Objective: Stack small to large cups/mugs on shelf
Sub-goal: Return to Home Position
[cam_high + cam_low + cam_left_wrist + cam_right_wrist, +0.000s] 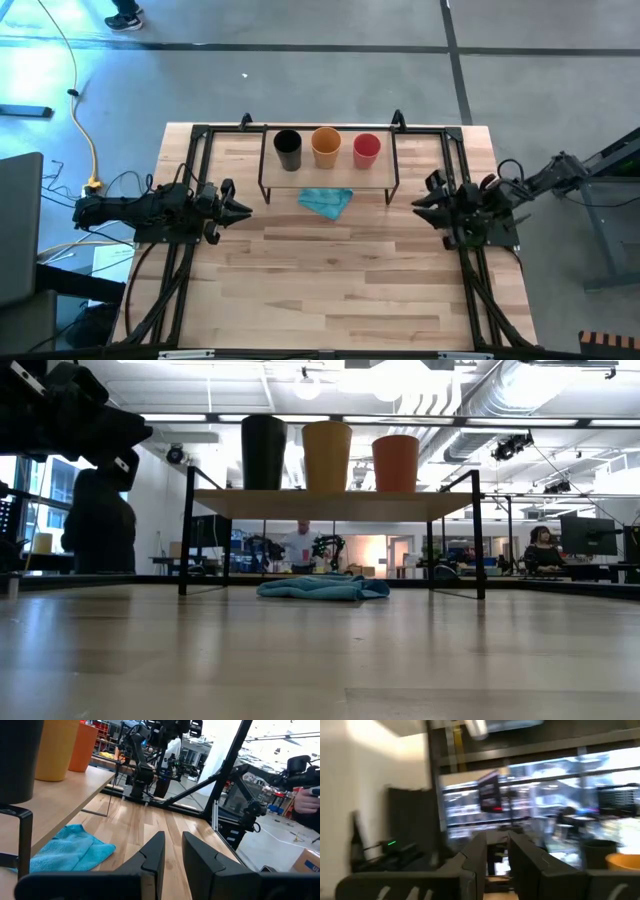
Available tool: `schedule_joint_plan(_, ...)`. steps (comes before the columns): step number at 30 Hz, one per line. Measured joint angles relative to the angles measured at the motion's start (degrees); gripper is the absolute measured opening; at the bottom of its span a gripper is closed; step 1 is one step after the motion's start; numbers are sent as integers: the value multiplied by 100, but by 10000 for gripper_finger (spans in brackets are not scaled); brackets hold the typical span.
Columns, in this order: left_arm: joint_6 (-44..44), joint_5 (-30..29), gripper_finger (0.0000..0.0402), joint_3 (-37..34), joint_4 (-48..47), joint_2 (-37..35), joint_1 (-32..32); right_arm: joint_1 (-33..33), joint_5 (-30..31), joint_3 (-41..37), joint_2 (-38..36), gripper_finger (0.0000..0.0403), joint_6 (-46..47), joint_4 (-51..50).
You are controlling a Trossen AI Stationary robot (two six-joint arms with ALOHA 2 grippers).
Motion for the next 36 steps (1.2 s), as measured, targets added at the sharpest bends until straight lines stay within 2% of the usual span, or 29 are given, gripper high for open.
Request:
schedule_joint_plan(3,0,-1,56,0,0,0,0,-222,-821,2,-153,69,-41,-116)
schedule_joint_plan(8,0,-1,56,0,0,0,0,-774,-1667,9,-567,69,-267,-437)
schedule_joint_plan(14,0,0,56,0,0,0,0,-1568,-2302,9,-1248,69,52,-1439)
schedule_joint_plan(18,0,0,56,0,0,0,0,-1844,-2599,9,-1541,69,273,-1753)
schedule_joint_plan(22,0,-1,56,0,0,0,0,-1915,-2618,-7,-1653,69,313,-2031)
schedule_joint_plan(27,0,0,56,0,0,-2,0,-2003,-1980,-24,-1661,69,226,-2833)
schedule_joint_plan(36,0,0,56,0,0,-1,0,-2384,-1969,-30,-1659,69,166,-3380)
